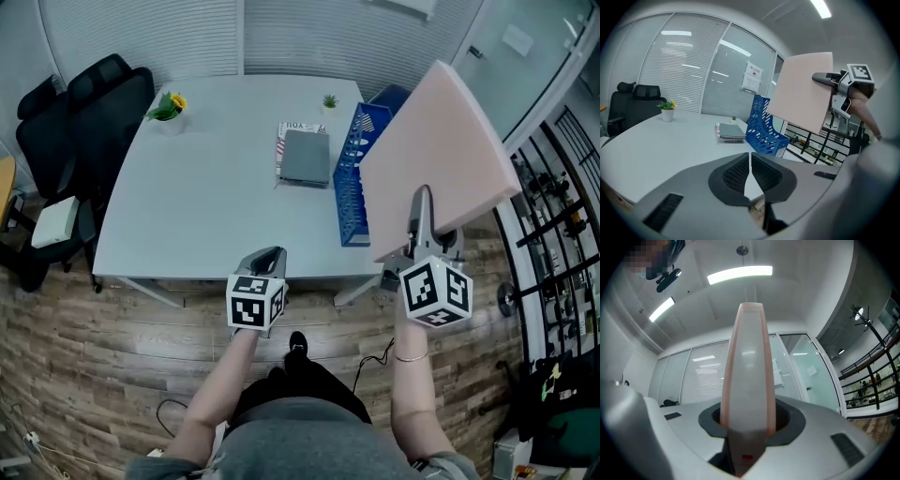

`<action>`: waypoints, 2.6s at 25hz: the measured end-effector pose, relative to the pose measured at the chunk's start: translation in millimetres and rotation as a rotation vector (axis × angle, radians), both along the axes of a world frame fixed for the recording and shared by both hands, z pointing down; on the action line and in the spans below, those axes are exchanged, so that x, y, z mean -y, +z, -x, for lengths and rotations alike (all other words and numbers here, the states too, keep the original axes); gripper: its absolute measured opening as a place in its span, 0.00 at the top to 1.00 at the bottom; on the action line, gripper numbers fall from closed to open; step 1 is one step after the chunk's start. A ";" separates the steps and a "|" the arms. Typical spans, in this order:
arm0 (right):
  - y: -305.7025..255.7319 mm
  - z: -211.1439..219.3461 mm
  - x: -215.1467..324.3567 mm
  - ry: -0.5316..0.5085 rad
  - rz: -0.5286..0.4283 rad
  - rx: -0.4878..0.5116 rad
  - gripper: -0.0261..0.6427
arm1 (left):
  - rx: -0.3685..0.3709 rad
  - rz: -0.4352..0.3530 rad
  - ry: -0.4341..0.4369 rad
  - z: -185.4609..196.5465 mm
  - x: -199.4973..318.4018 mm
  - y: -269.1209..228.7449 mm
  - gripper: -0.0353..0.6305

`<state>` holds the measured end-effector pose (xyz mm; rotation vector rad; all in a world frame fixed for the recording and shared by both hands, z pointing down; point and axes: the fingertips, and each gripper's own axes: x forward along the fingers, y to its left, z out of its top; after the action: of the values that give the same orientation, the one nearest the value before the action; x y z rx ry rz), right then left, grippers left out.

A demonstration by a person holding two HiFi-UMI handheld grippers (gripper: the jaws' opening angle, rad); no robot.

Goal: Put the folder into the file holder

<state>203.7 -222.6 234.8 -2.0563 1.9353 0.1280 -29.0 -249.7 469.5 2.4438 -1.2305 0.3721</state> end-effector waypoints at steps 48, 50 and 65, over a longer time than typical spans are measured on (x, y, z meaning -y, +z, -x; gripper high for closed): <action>71.2 -14.1 132.9 -0.019 0.053 -0.022 0.72 | 0.019 0.102 -0.150 5.2 79.6 37.5 0.90; 78.5 -13.1 132.8 -0.017 0.070 -0.029 0.72 | 0.018 0.103 -0.149 4.6 78.8 38.5 0.90; 110.7 -2.0 134.1 -0.013 0.139 -0.084 0.71 | 0.018 0.115 -0.146 3.1 80.8 42.3 0.90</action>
<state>205.7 -356.7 345.5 -2.1573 2.0612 0.0795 -32.1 -330.5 511.8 2.2429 -1.3472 0.4126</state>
